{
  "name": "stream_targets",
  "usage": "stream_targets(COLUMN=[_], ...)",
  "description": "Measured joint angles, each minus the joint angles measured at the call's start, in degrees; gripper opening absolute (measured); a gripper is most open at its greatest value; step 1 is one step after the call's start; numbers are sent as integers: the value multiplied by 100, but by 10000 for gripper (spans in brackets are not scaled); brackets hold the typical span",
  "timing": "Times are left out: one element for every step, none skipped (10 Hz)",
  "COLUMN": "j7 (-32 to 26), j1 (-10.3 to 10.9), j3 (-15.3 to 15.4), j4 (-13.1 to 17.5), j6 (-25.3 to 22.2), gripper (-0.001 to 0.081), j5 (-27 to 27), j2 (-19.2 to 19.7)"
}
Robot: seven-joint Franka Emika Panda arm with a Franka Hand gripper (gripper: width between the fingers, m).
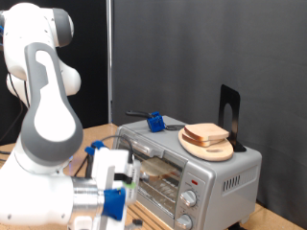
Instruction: Make a piece of toast with the oven
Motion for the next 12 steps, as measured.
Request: stream_targets(j7=[10,1,1,-2,-3,-7,-8,-9,-10,-10,-21,-27], j1=[-6,-27,-64,-100,-121,-129,-127,-117,-93,-69,-56,-53], j3=[0,1,1,1,1,1,5,17,30,33,33,31], j4=[-10,-21,-21,-18,0,58,157,268,375,478,568,643], j6=[-36,-162,-305,-376,-382,-366,-307,-193,-102,-88,-95,-138], gripper=[682,682,682,682,682,682,682,682,682,682,682,682], j5=[7,29,35,66,96,136,190,246,261,255,217,156], j2=[-2,0,6,26,66,135,249,379,509,626,731,817])
